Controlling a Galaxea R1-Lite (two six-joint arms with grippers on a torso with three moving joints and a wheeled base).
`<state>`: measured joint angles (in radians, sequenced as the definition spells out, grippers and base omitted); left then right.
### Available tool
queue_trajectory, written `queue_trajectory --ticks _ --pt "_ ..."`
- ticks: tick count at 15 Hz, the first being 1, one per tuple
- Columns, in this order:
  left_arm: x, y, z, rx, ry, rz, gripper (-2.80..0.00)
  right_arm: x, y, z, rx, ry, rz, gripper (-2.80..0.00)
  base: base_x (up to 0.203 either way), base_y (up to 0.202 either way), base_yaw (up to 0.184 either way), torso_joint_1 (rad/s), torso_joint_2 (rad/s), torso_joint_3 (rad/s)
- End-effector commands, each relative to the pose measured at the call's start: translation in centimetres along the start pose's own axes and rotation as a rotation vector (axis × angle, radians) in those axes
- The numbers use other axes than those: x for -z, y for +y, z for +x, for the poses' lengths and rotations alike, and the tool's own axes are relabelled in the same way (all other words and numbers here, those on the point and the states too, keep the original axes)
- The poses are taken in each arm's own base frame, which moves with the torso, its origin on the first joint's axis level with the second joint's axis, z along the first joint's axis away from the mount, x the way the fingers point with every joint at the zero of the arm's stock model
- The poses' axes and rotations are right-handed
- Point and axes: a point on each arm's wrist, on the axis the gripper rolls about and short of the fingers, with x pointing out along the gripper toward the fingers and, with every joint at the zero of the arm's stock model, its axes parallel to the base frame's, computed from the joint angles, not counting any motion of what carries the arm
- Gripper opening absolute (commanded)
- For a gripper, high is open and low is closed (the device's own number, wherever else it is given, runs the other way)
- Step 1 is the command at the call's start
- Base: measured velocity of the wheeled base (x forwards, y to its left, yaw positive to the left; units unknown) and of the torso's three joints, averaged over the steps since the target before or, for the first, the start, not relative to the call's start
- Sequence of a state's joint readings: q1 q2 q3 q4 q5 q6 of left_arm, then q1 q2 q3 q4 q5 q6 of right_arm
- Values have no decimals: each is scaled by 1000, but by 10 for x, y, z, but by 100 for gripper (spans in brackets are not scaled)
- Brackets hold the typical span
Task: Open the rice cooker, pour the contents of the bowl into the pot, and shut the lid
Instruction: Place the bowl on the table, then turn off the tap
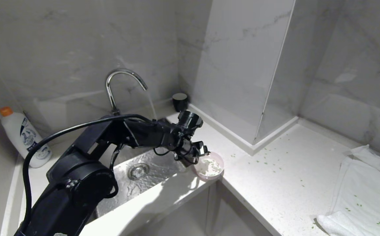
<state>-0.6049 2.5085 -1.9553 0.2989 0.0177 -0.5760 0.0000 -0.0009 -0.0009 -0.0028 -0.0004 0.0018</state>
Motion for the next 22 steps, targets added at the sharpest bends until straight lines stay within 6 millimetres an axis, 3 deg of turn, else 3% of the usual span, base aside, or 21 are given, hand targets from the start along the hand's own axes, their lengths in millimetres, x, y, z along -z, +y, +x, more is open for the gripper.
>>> queue_trajectory --ticks 1,5,6,9,13,16,18,22 --pt "-14 -1 -33 1 -20 -25 0 0 0 0 -1 1 0 -280 0 0 0 0 0 0" --pt "-22 26 -73 -103 -12 -54 0 0 0 0 -2 0 0 -280 0 0 0 0 0 0" --pt "-22 36 -81 -130 -10 -59 -280 0 0 0 -2 1 0 -280 0 0 0 0 0 0" --pt "-30 77 -93 -205 -20 -118 -280 0 0 0 -1 0 0 -280 0 0 0 0 0 0" --pt "-48 112 -101 -248 -63 -188 -280 0 0 0 -1 0 0 -280 0 0 0 0 0 0" --pt "-58 144 -95 -301 -89 -213 -280 0 0 0 -2 0 0 -280 0 0 0 0 0 0" --pt "-67 174 -77 -363 -121 -233 -280 0 0 0 -1 0 0 -280 0 0 0 0 0 0" --pt "-88 225 -75 -432 -193 -302 -280 0 0 0 0 0 0 -280 0 0 0 0 0 0"
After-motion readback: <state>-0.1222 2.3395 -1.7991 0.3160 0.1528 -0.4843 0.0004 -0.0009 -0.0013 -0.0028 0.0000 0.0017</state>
